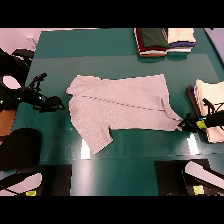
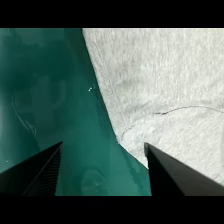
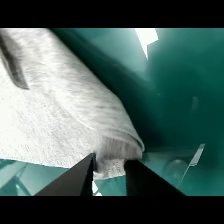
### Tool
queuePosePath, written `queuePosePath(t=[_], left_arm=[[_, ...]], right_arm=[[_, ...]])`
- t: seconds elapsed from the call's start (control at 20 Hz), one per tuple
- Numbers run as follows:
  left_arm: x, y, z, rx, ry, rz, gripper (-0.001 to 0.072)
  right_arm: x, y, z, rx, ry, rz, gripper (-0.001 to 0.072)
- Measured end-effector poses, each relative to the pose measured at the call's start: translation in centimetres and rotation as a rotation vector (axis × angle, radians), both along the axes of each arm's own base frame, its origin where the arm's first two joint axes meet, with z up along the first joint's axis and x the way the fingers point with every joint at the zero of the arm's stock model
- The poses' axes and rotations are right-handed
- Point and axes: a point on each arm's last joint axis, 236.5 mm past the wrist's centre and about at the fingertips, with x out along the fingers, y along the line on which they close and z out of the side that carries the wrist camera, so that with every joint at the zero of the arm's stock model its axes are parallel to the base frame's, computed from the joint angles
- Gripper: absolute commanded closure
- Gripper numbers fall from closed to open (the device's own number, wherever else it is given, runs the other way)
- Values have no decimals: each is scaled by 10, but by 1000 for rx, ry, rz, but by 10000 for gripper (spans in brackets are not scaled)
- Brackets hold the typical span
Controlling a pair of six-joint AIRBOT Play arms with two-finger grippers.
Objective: Fold the shirts.
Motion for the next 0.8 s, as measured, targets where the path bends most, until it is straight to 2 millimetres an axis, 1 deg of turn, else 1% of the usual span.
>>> queuePosePath(t=[0.05,0.1,0.3,0.4,0.5,0.65,0.8], left_arm=[[0,0,0,0,0,0,106],[0,0,0,1,1,-1,106],[-7,2,-5,10,25,-8,105],[-17,1,-15,5,60,-8,105],[-30,-3,-29,-13,103,-1,105],[-43,-16,-48,-73,132,28,105],[-49,-36,-62,-129,128,45,106]], right_arm=[[-2,3,-2,-11,9,32,692],[-5,6,-3,-21,20,65,699],[-12,13,-4,-60,42,165,700],[-14,11,-1,-96,34,195,699],[-11,11,5,-115,7,205,700],[-9,10,12,-138,-21,211,700],[-8,11,15,-144,-31,211,699]])
